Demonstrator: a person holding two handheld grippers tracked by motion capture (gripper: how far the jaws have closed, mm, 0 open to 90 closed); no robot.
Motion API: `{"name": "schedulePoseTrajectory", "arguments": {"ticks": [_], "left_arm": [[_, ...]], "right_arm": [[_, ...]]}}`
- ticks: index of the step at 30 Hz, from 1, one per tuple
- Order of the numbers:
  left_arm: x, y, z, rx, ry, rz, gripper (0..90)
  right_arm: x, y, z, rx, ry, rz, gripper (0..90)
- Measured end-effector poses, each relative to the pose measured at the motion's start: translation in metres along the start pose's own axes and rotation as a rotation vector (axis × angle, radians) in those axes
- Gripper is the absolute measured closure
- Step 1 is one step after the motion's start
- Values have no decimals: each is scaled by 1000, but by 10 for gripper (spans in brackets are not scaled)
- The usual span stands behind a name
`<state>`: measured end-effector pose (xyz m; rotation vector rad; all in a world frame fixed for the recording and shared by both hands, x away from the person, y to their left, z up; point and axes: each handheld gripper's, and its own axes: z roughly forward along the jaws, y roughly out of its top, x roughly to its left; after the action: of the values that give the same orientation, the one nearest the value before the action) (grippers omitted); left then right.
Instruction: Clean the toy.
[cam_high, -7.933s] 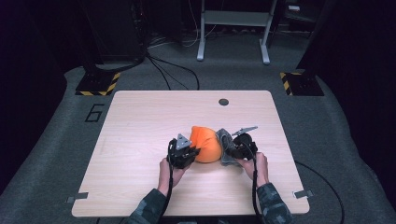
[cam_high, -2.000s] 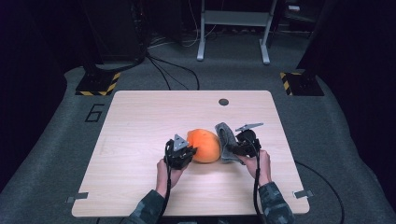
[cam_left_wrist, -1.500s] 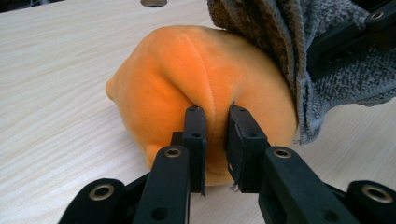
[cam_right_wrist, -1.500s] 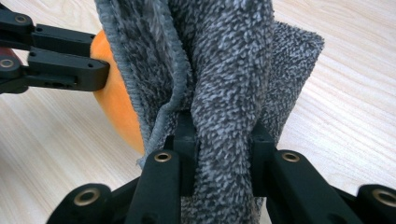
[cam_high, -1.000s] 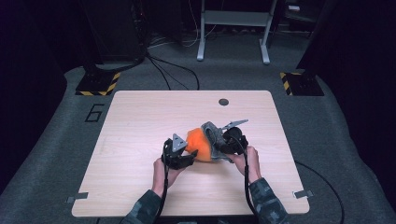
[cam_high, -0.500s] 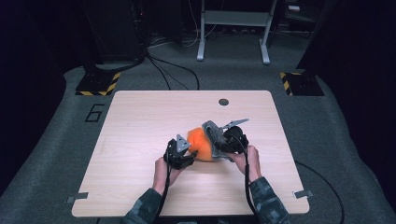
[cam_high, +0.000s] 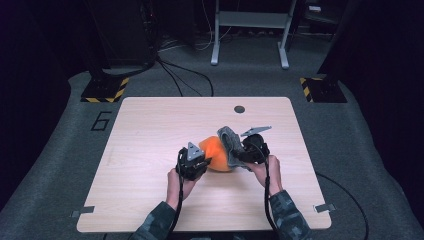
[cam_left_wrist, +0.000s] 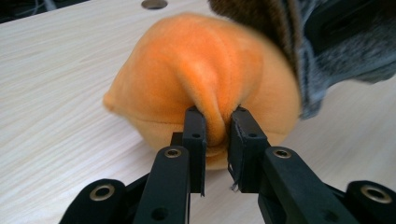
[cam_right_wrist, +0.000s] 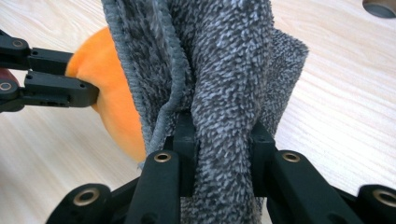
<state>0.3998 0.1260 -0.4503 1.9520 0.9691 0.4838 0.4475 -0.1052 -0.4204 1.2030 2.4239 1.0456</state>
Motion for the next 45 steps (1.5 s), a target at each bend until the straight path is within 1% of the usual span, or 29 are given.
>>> {"name": "schedulePoseTrajectory", "arguments": {"ticks": [3,6,7,9,10,11,13,14,16,18,19,20,21,23,24,25,27,28,29,30,32,33,35,36,39,45], "left_arm": [[-3,6,-7,-17,-17,-14,781],[-3,7,-6,-3,-10,-6,780],[-2,6,-4,-4,-5,-10,779],[0,5,-3,-5,0,-16,779],[0,5,-2,-2,1,-16,779],[0,5,-2,-1,9,-9,778],[-1,5,-1,3,9,-1,777],[-2,5,-1,-1,17,5,777],[-2,4,0,4,19,10,777],[-2,4,1,5,26,9,777],[-1,3,1,13,27,10,776],[0,2,1,11,28,6,776],[1,2,2,11,27,3,776],[2,1,2,11,23,-5,776],[3,0,2,12,25,-4,776],[3,0,2,11,25,-10,776],[4,0,3,13,26,-9,776],[4,-1,3,12,26,-7,775],[5,-1,3,11,27,-11,775],[5,-1,3,11,26,-12,775],[5,-2,3,11,25,-13,774],[5,-2,3,10,25,-12,775],[5,-2,3,12,24,-11,774],[5,-2,3,14,21,-11,774],[5,-2,3,9,23,-15,774],[6,-3,4,6,19,-17,774]], "right_arm": [[3,4,-5,-6,-2,-18,718],[3,7,-4,-2,-3,-19,717],[3,7,-3,2,0,-10,717],[4,8,-3,1,0,-14,716],[7,10,-5,-8,4,-11,716],[9,12,-6,-17,13,-21,716],[16,16,-9,-28,24,-24,716],[20,19,-10,-32,28,-33,715],[28,24,-7,-28,36,-54,715],[33,25,0,-6,33,-68,713],[35,26,3,-3,21,-64,713],[35,26,5,9,25,-64,713],[35,26,7,7,22,-57,713],[35,24,7,3,25,-59,714],[35,23,7,12,29,-62,713],[35,22,7,8,23,-57,713],[35,19,6,18,16,-65,713],[35,17,6,16,16,-57,713],[34,15,6,18,8,-60,713],[33,12,6,23,11,-56,713],[30,5,6,28,6,-48,712],[29,2,6,30,3,-34,712],[25,-3,6,37,5,-35,713],[24,-6,6,40,6,-20,712],[16,-14,7,51,5,-10,712],[4,-28,14,77,3,41,711]]}}
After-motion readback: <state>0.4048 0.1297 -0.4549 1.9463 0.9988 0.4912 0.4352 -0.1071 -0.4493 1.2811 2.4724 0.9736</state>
